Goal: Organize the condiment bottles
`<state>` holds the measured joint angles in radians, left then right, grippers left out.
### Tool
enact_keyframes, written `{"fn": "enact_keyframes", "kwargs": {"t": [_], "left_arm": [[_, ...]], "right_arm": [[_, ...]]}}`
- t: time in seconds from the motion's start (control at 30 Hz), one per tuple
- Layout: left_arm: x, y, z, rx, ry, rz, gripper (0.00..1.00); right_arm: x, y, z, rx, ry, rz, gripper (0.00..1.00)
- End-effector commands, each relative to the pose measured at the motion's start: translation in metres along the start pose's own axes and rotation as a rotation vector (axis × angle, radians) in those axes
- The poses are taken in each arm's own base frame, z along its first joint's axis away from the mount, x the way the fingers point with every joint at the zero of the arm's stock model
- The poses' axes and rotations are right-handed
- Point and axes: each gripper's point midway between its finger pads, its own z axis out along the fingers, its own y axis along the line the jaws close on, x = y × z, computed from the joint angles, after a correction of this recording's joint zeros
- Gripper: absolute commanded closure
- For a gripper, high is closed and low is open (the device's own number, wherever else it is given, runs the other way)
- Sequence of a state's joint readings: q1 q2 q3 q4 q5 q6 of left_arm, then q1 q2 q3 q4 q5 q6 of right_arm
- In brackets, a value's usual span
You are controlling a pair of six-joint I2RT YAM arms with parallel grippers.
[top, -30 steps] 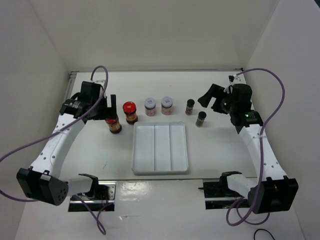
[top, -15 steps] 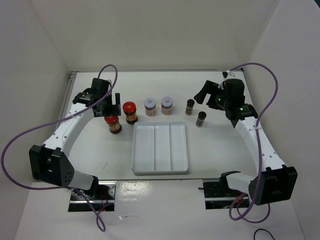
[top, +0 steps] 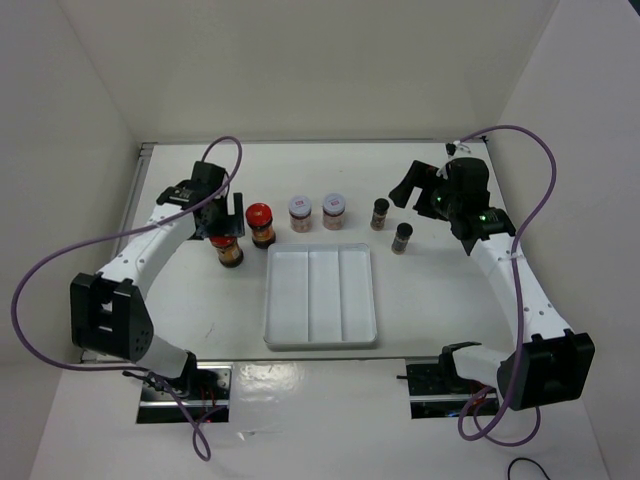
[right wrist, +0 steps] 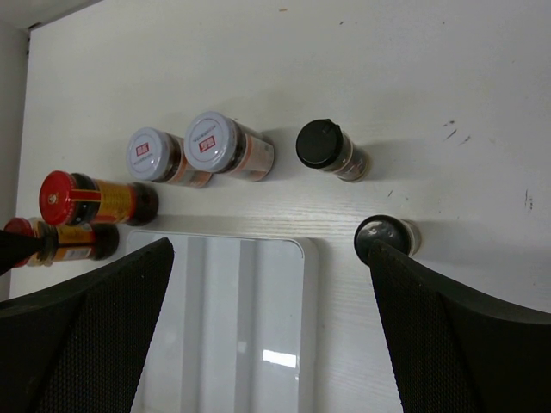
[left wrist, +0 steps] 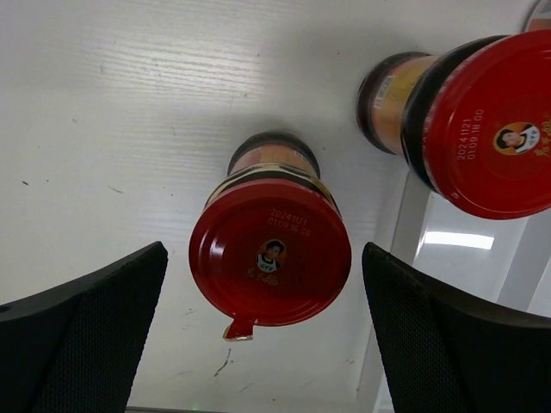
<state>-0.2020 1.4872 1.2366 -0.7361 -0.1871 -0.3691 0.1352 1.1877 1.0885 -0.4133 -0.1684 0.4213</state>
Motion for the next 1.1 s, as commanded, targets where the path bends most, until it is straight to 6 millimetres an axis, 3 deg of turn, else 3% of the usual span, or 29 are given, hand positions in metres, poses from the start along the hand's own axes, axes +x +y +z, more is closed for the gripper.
{"fn": "enact_keyframes", "kwargs": {"t": [0.0, 0.3, 0.57, 1.07], "left_arm": [[-0.001, 0.006, 0.009, -0.025, -0.003, -0.022, 0.00], [0.004, 0.007, 0.023, -0.030, 0.028, -0.025, 0.01], [0.005, 0.006, 0.030, -0.033, 0.039, -0.024, 0.09], [0.013, 0.007, 0.024, -0.032, 0.068, -0.020, 0.49]], "right_arm": [[-0.009, 0.004, -0.001, -0.002, -0.024, -0.020, 0.01], [-0.009, 0.000, -0.001, 0.018, -0.024, -0.018, 0.01], [-0.004, -0.005, 0.003, 0.035, -0.011, -0.025, 0.01], [0.000, -0.012, 0.003, 0.067, -0.007, -0.022, 0.01]]}}
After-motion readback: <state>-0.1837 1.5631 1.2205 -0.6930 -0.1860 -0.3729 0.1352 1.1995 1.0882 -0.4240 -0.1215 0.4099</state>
